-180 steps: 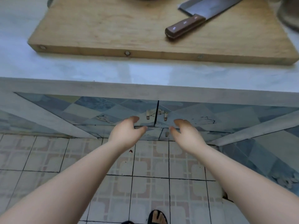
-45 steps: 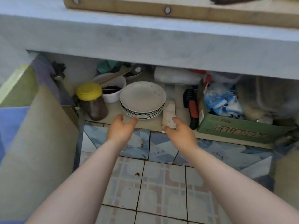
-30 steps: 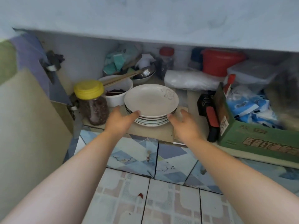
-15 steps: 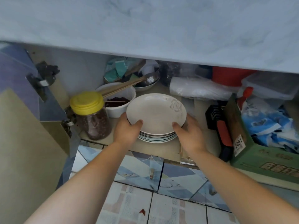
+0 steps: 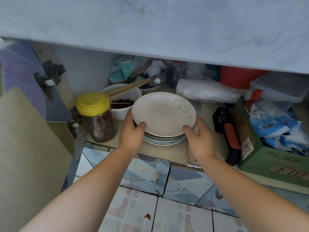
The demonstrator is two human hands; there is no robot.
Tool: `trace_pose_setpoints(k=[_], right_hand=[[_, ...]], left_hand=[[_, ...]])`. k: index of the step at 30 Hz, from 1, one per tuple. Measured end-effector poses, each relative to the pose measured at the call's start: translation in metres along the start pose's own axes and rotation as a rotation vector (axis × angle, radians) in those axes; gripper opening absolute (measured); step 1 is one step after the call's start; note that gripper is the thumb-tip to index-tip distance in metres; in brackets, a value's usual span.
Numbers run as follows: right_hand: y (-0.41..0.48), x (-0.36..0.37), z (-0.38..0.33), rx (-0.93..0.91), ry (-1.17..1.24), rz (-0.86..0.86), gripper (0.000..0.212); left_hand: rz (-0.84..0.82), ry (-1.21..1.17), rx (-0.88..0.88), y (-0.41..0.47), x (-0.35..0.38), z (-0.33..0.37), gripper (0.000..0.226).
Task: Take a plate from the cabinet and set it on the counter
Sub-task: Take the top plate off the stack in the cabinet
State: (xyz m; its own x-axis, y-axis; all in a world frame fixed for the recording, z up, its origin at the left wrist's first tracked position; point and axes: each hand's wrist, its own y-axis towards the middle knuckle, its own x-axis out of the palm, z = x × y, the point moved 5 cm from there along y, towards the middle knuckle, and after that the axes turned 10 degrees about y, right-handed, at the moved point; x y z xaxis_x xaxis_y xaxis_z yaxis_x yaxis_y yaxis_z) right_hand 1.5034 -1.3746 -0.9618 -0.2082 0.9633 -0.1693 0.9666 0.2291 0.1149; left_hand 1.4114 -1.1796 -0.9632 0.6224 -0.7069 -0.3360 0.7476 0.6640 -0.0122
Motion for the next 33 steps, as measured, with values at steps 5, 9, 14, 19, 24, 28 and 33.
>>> trace_pose_setpoints(k=[5, 9, 14, 19, 24, 28, 33], right_hand=[[-0.014, -0.009, -0.014, -0.02, 0.006, 0.011, 0.048], [-0.03, -0.014, -0.027, -0.033, 0.045, 0.013, 0.049], [-0.055, -0.019, -0.037, -0.045, 0.102, 0.036, 0.047], [-0.06, -0.023, -0.048, -0.032, 0.109, 0.013, 0.049], [-0.087, -0.031, -0.072, 0.072, 0.127, -0.035, 0.048], [-0.114, -0.043, -0.102, 0.165, 0.152, -0.041, 0.045], [-0.152, -0.061, -0.149, 0.255, 0.094, -0.022, 0.049]], left_hand=[[0.009, 0.003, 0.061, -0.015, -0.008, 0.016, 0.062], [0.023, 0.005, 0.052, -0.029, -0.017, 0.021, 0.059], [0.05, -0.021, 0.062, -0.051, -0.028, 0.032, 0.054], [0.045, -0.007, 0.063, -0.065, -0.037, 0.043, 0.049], [0.022, -0.012, -0.03, -0.094, -0.049, 0.06, 0.049], [-0.021, 0.031, -0.138, -0.121, -0.064, 0.085, 0.048], [-0.045, 0.079, -0.201, -0.161, -0.089, 0.122, 0.054]])
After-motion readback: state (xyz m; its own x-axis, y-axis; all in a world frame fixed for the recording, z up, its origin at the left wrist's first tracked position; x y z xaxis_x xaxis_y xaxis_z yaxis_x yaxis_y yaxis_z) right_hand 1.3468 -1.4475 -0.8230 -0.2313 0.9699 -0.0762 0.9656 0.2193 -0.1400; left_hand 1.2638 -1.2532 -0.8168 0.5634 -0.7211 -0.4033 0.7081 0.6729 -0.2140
